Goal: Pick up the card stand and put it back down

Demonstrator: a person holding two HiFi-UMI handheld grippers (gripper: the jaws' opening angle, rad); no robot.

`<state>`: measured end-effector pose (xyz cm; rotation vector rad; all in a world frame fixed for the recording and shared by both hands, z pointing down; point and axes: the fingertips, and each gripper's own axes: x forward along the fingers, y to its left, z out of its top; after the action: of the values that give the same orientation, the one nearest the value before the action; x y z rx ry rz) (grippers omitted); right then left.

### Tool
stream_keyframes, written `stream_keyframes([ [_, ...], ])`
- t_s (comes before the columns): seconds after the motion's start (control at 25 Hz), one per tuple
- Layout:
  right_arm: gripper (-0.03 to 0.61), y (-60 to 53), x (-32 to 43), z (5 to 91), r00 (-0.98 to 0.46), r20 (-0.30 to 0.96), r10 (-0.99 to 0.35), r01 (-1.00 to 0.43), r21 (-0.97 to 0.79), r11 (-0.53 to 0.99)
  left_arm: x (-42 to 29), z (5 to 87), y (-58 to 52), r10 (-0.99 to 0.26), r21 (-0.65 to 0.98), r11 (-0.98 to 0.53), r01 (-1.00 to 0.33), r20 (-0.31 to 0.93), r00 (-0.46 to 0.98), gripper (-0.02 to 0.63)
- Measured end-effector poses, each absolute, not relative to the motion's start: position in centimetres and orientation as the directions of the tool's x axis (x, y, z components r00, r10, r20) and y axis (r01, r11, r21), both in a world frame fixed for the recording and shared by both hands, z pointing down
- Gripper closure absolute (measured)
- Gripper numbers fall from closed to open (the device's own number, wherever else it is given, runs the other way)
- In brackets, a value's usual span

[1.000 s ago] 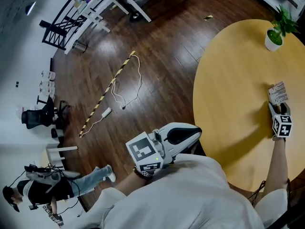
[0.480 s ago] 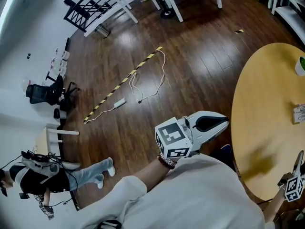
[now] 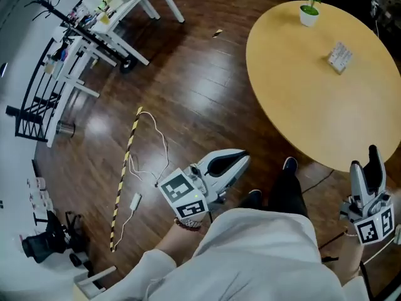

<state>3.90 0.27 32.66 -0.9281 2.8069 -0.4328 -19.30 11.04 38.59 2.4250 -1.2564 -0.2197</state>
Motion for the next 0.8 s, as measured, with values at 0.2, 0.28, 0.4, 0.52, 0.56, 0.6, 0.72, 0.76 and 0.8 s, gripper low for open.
stream_keyframes([
  [0.2, 0.25, 5.6, 11.9, 31.8, -0.633, -0.016, -0.774, -0.739, -0.288, 0.609, -16.9, 38.6, 11.2, -0.735, 0.423, -0.607, -0.673, 0.025, 0.678, 0.62],
  [0.28, 0.253, 6.7, 15.3, 31.3, -0.565, -0.004, -0.825, -0.791, -0.28, 0.543, -15.3, 37.9, 11.1, -0.713, 0.425, -0.631, -0.649, 0.011, 0.701, 0.62],
  [0.4, 0.256, 7.7, 18.7, 30.1, -0.497, -0.015, -0.867, -0.834, -0.267, 0.483, -12.9, 37.0, 10.7, -0.676, 0.423, -0.67, -0.61, -0.008, 0.737, 0.62],
  [0.52, 0.262, 8.8, 21.0, 29.4, -0.457, -0.041, -0.889, -0.851, -0.27, 0.45, -11.2, 36.6, 11.1, -0.652, 0.417, -0.691, -0.59, -0.007, 0.758, 0.62],
  [0.56, 0.264, 9.1, 21.8, 29.4, -0.445, -0.049, -0.894, -0.854, -0.278, 0.44, -10.6, 36.3, 11.2, -0.648, 0.415, -0.694, -0.588, -0.006, 0.762, 0.62],
  [0.6, 0.269, 9.4, 22.8, 29.4, -0.434, -0.053, -0.899, -0.856, -0.286, 0.43, -9.9, 35.9, 11.2, -0.645, 0.412, -0.698, -0.585, -0.007, 0.764, 0.62],
  [0.72, 0.278, 9.8, 26.5, 29.9, -0.397, -0.041, -0.917, -0.867, -0.31, 0.39, -6.9, 34.6, 11.4, -0.639, 0.404, -0.709, -0.578, -0.02, 0.769, 0.62],
  [0.76, 0.282, 9.7, 27.8, 29.9, -0.389, -0.038, -0.92, -0.869, -0.316, 0.38, -5.7, 34.5, 11.5, -0.636, 0.404, -0.711, -0.576, -0.02, 0.771, 0.62],
  [0.8, 0.285, 9.6, 29.0, 29.8, -0.386, -0.039, -0.922, -0.87, -0.317, 0.377, -4.5, 34.5, 11.5, -0.634, 0.403, -0.711, -0.576, -0.014, 0.773, 0.62],
])
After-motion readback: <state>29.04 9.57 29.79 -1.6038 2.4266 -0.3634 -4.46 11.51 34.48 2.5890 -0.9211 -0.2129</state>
